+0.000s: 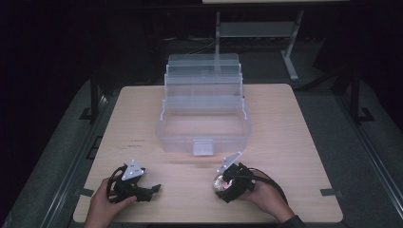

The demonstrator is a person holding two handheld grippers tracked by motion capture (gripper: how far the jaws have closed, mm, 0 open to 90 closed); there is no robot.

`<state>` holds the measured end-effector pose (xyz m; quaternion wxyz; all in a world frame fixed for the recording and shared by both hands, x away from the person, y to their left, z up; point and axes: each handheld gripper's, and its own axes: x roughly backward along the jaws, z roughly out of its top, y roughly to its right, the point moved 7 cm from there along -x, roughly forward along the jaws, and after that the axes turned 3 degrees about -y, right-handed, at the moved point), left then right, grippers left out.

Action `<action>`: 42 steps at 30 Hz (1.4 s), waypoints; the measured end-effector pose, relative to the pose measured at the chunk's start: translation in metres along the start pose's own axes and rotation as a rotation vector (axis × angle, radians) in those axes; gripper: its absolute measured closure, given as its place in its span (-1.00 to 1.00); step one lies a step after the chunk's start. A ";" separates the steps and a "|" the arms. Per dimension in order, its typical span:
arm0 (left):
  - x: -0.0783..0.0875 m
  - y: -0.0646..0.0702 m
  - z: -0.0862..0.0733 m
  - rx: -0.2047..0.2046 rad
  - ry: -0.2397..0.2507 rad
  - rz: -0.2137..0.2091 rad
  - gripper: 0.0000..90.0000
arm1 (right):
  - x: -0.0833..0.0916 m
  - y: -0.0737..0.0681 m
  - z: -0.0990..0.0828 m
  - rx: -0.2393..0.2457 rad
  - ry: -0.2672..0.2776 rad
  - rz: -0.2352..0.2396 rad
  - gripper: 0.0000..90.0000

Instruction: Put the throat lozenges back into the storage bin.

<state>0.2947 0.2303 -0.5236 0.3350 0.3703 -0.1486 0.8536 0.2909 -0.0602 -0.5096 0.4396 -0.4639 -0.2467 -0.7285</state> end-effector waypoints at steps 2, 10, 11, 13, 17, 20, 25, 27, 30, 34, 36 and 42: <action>0.000 0.000 0.000 0.000 0.002 0.000 -0.76 | 0.002 0.001 0.000 0.001 0.003 -0.002 -0.56; 0.000 0.000 0.000 0.002 0.002 0.000 -0.76 | 0.011 0.007 0.000 -0.002 0.012 -0.014 -0.56; 0.000 0.000 0.000 0.003 0.005 0.000 -0.76 | 0.012 0.007 0.000 -0.006 0.014 -0.016 -0.56; 0.000 0.000 0.000 0.003 0.005 0.000 -0.76 | 0.013 0.009 0.000 -0.007 0.015 -0.018 -0.56; 0.000 0.000 0.000 0.003 0.004 0.000 -0.76 | 0.017 0.012 -0.002 -0.016 0.013 -0.026 -0.56; 0.000 0.000 0.000 0.003 0.005 0.000 -0.76 | 0.019 0.014 -0.002 -0.018 0.016 -0.031 -0.56; 0.000 0.000 0.000 0.005 0.005 0.000 -0.76 | 0.026 0.018 -0.003 -0.034 0.028 -0.038 -0.56; 0.000 0.000 0.000 0.003 0.005 0.001 -0.76 | 0.028 0.020 -0.004 -0.038 0.031 -0.043 -0.56; 0.000 0.000 0.000 0.003 0.005 0.001 -0.76 | 0.032 0.023 -0.005 -0.045 0.033 -0.051 -0.56; 0.000 0.000 0.000 0.003 0.005 0.000 -0.76 | 0.036 0.027 -0.006 -0.052 0.038 -0.058 -0.56; 0.000 0.000 0.000 0.003 0.005 0.001 -0.76 | 0.038 0.029 -0.007 -0.056 0.039 -0.065 -0.56; 0.000 0.000 0.000 0.003 0.005 0.000 -0.76 | 0.043 0.033 -0.009 -0.073 0.044 -0.072 -0.56</action>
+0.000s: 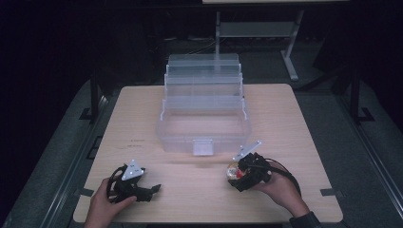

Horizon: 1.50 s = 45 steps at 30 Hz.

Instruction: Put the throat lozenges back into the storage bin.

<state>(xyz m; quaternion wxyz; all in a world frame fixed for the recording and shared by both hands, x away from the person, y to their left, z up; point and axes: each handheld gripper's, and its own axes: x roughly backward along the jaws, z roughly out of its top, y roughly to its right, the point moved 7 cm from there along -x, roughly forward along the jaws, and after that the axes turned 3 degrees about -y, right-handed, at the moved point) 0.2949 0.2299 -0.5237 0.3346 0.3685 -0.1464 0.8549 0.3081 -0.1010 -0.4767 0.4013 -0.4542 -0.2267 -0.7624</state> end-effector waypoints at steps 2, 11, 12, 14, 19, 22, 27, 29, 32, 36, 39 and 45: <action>0.000 0.000 0.000 0.000 0.000 0.000 -0.76 | 0.002 0.002 0.000 -0.006 0.002 -0.004 -0.56; 0.000 0.000 0.000 0.000 0.000 0.000 -0.76 | 0.011 0.013 -0.003 -0.032 0.013 -0.026 -0.56; 0.000 0.000 0.000 0.000 0.000 0.000 -0.76 | 0.012 0.014 -0.003 -0.033 0.016 -0.030 -0.56; 0.000 0.000 0.000 0.000 0.000 0.000 -0.76 | 0.014 0.017 -0.004 -0.045 0.020 -0.036 -0.56; 0.000 0.000 0.000 -0.001 -0.001 -0.001 -0.76 | 0.020 0.024 -0.005 -0.072 0.031 -0.043 -0.56; 0.000 0.000 0.000 -0.001 -0.002 -0.001 -0.76 | 0.022 0.029 -0.006 -0.083 0.034 -0.050 -0.56; 0.000 0.000 0.000 -0.002 -0.004 -0.001 -0.76 | 0.027 0.035 -0.007 -0.099 0.041 -0.063 -0.56; 0.000 0.000 0.000 -0.002 -0.003 -0.001 -0.76 | 0.029 0.037 -0.008 -0.101 0.040 -0.068 -0.56; 0.000 0.000 0.000 -0.003 -0.004 -0.001 -0.76 | 0.030 0.041 -0.008 -0.105 0.044 -0.072 -0.56; 0.000 0.000 0.000 -0.003 -0.006 -0.001 -0.76 | 0.034 0.046 -0.009 -0.118 0.045 -0.081 -0.56; 0.000 0.000 0.000 -0.003 -0.007 -0.001 -0.76 | 0.036 0.050 -0.009 -0.126 0.051 -0.086 -0.56; 0.000 0.000 0.000 -0.005 -0.005 0.000 -0.76 | 0.041 0.058 -0.010 -0.144 0.053 -0.101 -0.56</action>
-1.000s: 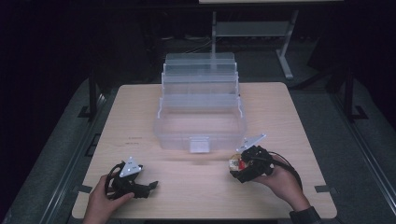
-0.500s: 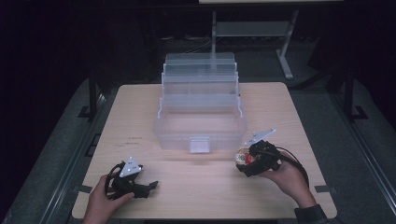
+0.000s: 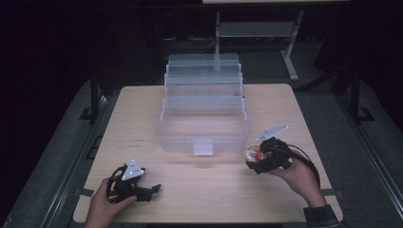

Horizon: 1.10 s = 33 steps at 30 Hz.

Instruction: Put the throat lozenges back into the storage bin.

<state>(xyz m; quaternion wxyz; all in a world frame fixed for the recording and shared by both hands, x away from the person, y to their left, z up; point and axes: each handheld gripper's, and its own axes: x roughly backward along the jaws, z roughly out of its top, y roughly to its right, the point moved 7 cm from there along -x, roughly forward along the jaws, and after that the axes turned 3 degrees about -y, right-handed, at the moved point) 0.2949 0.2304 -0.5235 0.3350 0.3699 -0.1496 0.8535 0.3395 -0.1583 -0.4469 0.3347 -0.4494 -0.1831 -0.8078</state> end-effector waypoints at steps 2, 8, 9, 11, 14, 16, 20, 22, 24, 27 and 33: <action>0.000 0.000 0.000 0.000 0.001 0.000 -0.76 | 0.001 0.003 0.001 -0.001 0.004 -0.003 -0.56; 0.000 0.000 0.000 0.000 0.000 0.000 -0.76 | 0.004 0.010 0.003 -0.023 0.009 -0.016 -0.56; 0.000 0.000 0.000 0.000 0.000 0.000 -0.76 | 0.005 0.011 0.003 -0.023 0.009 -0.015 -0.56; 0.000 0.000 0.000 0.000 0.000 0.000 -0.76 | 0.006 0.013 0.004 -0.030 0.012 -0.017 -0.56; 0.000 0.000 0.000 0.000 -0.001 0.000 -0.76 | 0.008 0.016 0.004 -0.037 0.017 -0.021 -0.56; 0.000 0.000 0.000 0.000 0.000 0.000 -0.76 | 0.010 0.019 0.005 -0.037 0.019 -0.027 -0.56; 0.000 0.000 0.000 0.001 0.000 0.000 -0.76 | 0.014 0.023 0.010 -0.043 0.034 -0.035 -0.56; 0.000 0.000 0.000 0.003 0.001 -0.001 -0.76 | 0.016 0.024 0.012 -0.045 0.037 -0.038 -0.56; 0.000 0.000 0.000 0.004 0.001 -0.001 -0.76 | 0.018 0.026 0.015 -0.047 0.045 -0.040 -0.56; 0.000 0.000 0.000 0.004 0.001 -0.001 -0.76 | 0.020 0.028 0.017 -0.053 0.044 -0.041 -0.56; 0.000 0.000 0.000 0.005 0.002 -0.002 -0.76 | 0.022 0.032 0.022 -0.053 0.052 -0.044 -0.56</action>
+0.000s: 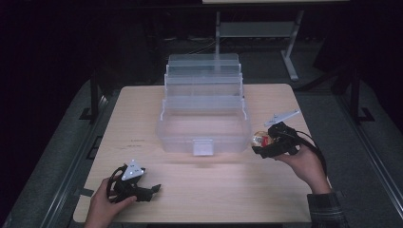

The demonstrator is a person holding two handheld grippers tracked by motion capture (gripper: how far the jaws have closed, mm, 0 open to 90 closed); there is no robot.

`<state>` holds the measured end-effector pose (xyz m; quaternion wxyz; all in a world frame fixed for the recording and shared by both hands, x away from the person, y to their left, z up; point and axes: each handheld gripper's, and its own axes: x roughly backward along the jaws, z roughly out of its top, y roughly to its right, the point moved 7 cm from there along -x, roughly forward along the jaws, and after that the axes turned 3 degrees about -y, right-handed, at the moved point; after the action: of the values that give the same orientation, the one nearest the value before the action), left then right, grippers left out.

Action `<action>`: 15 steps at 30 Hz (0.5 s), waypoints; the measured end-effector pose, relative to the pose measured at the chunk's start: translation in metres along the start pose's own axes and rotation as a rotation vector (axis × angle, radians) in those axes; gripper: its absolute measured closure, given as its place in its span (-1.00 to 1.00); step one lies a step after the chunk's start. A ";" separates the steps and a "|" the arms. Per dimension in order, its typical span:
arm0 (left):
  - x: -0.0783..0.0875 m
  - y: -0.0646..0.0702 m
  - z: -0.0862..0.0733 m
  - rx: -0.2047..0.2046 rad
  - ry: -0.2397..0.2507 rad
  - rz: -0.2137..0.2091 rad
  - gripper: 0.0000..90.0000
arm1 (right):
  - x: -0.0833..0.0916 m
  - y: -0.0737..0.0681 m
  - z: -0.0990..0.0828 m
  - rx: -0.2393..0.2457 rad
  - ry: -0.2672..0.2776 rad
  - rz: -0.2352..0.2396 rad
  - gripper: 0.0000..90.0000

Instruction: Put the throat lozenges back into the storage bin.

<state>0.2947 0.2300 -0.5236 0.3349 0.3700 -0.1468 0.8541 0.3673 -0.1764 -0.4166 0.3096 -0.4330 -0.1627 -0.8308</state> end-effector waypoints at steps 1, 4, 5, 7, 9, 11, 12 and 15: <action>0.000 0.000 0.000 0.001 0.001 0.000 -0.76 | 0.001 0.001 0.001 -0.004 0.000 -0.001 -0.56; 0.000 0.000 0.000 -0.002 0.000 0.002 -0.76 | 0.003 0.003 0.005 -0.007 0.004 -0.004 -0.56; 0.000 0.000 0.000 -0.002 0.000 0.001 -0.76 | 0.004 0.004 0.006 -0.010 0.007 -0.006 -0.56; 0.000 0.000 0.000 -0.002 0.000 0.002 -0.76 | 0.005 0.006 0.009 -0.006 0.009 -0.010 -0.56; 0.000 0.000 0.000 -0.002 0.000 0.002 -0.76 | 0.007 0.007 0.012 -0.007 0.013 -0.010 -0.56; 0.000 0.000 0.000 -0.001 0.000 0.001 -0.76 | 0.008 0.008 0.016 -0.010 0.015 -0.011 -0.56; 0.000 0.000 0.000 -0.001 0.001 0.001 -0.76 | 0.008 0.009 0.017 -0.010 0.015 -0.013 -0.56; 0.000 0.000 0.000 -0.001 0.000 0.001 -0.76 | 0.009 0.010 0.021 -0.010 0.016 -0.014 -0.56</action>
<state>0.2948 0.2302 -0.5236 0.3349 0.3699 -0.1476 0.8540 0.3834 -0.1759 -0.3971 0.3029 -0.4264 -0.1592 -0.8373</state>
